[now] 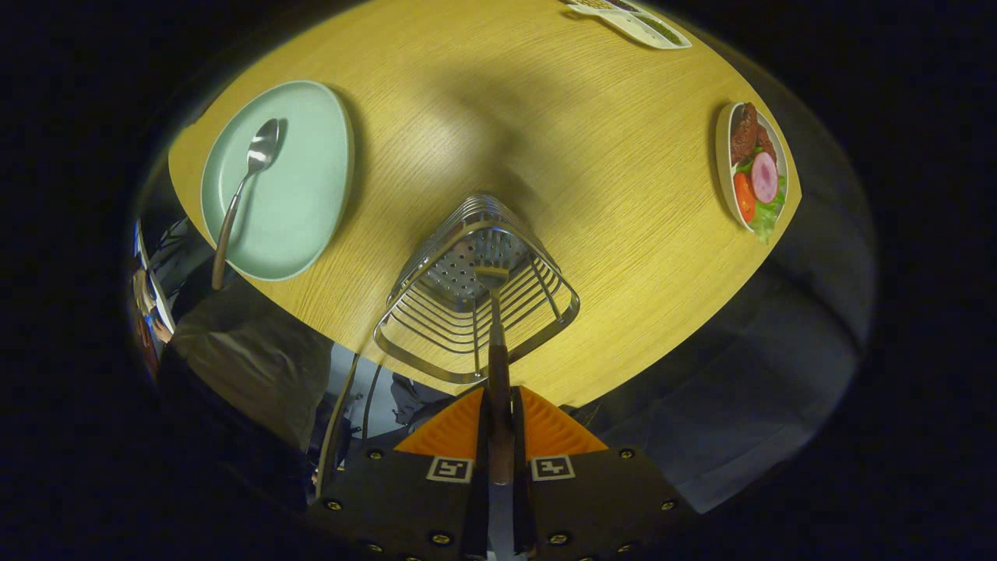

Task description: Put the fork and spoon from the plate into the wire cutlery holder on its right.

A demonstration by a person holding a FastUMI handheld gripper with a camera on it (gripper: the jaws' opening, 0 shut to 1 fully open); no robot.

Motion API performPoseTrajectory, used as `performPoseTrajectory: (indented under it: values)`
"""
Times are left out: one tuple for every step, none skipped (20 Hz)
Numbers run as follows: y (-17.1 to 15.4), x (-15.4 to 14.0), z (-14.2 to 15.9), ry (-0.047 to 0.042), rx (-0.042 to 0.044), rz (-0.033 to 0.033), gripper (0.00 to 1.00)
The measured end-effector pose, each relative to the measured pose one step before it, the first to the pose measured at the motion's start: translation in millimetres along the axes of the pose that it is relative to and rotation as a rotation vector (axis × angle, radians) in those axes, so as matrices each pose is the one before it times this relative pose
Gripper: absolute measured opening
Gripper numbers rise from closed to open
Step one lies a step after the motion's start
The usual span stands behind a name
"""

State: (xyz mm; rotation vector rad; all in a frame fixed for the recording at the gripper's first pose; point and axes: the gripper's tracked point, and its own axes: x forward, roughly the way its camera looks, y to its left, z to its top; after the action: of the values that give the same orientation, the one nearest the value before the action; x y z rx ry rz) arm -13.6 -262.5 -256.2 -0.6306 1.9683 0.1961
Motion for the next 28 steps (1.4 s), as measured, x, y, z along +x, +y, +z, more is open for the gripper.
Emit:
performPoseTrajectory:
  values:
    - [2.93, -2.03, -0.61, -0.01542, 0.01233, 0.02032, 0.14]
    - [2.88, -6.67, 0.09, -0.01797, 0.01096, 0.02072, 0.21]
    - [-0.35, -5.96, 0.61, -0.01891, 0.00815, 0.00952, 0.24]
    - [-1.36, -3.90, 0.29, -0.02141, 0.00987, -0.00139, 0.24]
    - [-1.85, -6.54, -0.31, -0.02279, 0.01326, 0.00310, 0.24]
    - [-1.98, -8.35, -2.46, -0.02399, 0.01775, 0.00936, 0.24]
    - [1.13, -7.75, 0.98, -0.02868, 0.02128, 0.01546, 0.24]
    - [2.24, -3.66, -1.94, -0.02827, 0.02080, 0.01450, 0.24]
    - [1.75, -4.01, -1.10, -0.02198, 0.01631, 0.00712, 0.24]
    - [1.65, -4.02, -2.53, -0.02032, 0.01078, 0.00440, 0.24]
    - [2.98, -3.44, -2.07, -0.01615, 0.01385, 0.00533, 0.24]
    - [3.21, -2.05, -4.03, -0.01589, 0.01296, 0.00812, 0.24]
    - [4.26, -2.28, -4.34, -0.01383, 0.00927, 0.01082, 0.24]
    - [5.23, -1.90, -4.27, -0.01609, 0.00775, 0.01022, 0.24]
    - [3.23, -1.64, -1.41, -0.02024, 0.00744, 0.00643, 0.24]
    - [5.91, -1.35, -3.81, -0.02294, 0.01113, 0.01005, 0.24]
    - [8.29, -1.04, -1.58, -0.03076, 0.01154, 0.01689, 0.24]
    - [12.52, 0.33, -0.93, -0.03660, 0.01430, 0.02352, 0.24]
    - [9.51, 0.24, -2.47, -0.03202, 0.01347, 0.01366, 0.24]
    - [8.97, 1.17, -2.13, -0.02632, 0.00688, 0.00543, 0.24]
    - [9.93, 1.83, -1.75, -0.02511, -0.00035, 0.00710, 0.24]
    - [13.03, 3.53, -1.57, -0.02111, 0.00459, 0.01834, 0.24]
    - [14.33, 3.65, -2.48, -0.00771, 0.00743, 0.02216, 0.24]
    - [13.59, 5.13, -3.61, -0.00914, 0.00201, 0.02133, 0.24]
    - [11.03, 5.96, -1.30, -0.00843, 0.00148, 0.01873, 0.24]
    - [11.14, 7.30, -2.48, -0.00020, 0.00673, 0.01491, 0.24]
    - [11.11, 6.04, -3.04, 0.00572, -0.00234, 0.01963, 0.24]
    - [8.82, 7.73, -0.19, 0.00151, 0.00101, 0.01746, 0.24]
